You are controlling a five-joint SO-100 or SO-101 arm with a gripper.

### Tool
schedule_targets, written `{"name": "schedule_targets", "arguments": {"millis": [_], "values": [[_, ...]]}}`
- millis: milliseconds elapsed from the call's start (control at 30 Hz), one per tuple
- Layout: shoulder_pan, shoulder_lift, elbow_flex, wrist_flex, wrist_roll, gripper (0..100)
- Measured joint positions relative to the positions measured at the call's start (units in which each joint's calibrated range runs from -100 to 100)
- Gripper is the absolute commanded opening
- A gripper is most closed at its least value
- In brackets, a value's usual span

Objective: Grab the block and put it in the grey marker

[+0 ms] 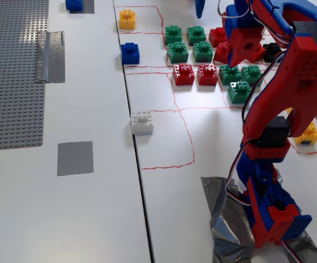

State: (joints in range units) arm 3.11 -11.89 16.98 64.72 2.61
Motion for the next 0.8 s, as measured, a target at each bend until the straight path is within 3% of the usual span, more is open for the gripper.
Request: {"name": "schedule_targets", "arguments": {"millis": [800], "values": [[-0.8,0.5,-0.4,-1.9,-2.9,0]]}}
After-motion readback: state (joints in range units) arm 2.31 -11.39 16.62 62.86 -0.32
